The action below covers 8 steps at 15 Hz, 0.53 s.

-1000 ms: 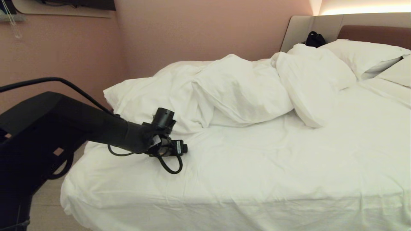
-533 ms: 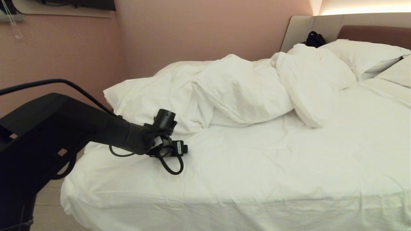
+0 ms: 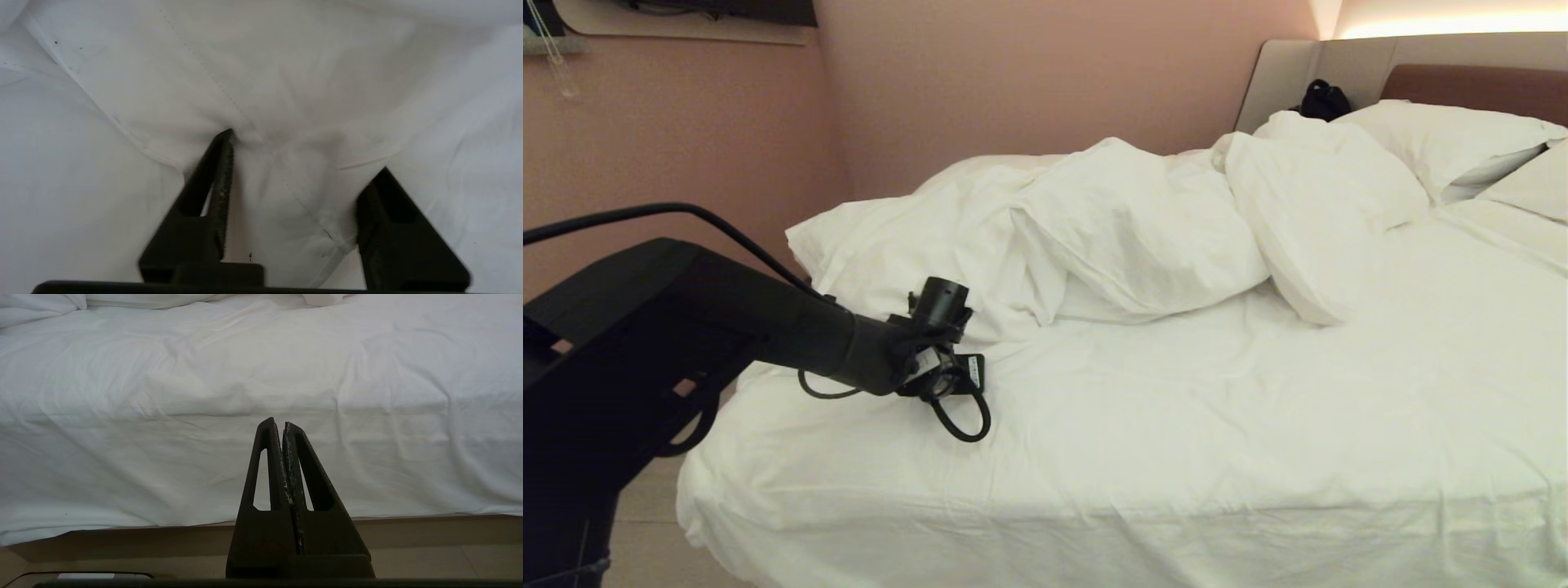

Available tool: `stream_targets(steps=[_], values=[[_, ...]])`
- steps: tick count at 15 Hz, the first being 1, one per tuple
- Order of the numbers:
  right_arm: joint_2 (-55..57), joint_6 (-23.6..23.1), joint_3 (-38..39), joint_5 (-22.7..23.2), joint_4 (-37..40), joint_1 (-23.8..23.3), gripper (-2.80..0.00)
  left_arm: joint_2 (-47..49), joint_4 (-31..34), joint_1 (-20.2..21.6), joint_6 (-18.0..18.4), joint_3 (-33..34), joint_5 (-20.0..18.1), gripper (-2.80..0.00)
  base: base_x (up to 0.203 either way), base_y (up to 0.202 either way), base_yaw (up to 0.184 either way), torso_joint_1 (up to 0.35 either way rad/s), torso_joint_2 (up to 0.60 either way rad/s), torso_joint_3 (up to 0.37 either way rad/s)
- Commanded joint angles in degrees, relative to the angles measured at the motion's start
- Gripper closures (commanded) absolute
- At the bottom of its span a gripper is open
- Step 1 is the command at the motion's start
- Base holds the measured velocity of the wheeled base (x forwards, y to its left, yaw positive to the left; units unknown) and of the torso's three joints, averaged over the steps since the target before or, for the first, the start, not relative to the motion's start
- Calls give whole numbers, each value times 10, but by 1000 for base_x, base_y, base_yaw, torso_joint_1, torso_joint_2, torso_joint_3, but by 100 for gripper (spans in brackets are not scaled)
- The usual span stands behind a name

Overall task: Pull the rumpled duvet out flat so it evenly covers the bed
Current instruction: Hold the folded corner of the quilt, then flatten the corners of the folded blanket

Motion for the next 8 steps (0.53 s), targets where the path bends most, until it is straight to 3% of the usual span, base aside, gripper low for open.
stream_targets(steps=[1, 8], values=[[0, 1, 0, 0, 0, 0, 0, 2, -2, 0, 0, -1, 3, 0, 0, 0, 0, 0, 0, 0], [0, 0, 0, 0, 0, 0, 0, -24, -17, 3, 3, 1, 38, 0, 0, 0, 0, 0, 0, 0]])
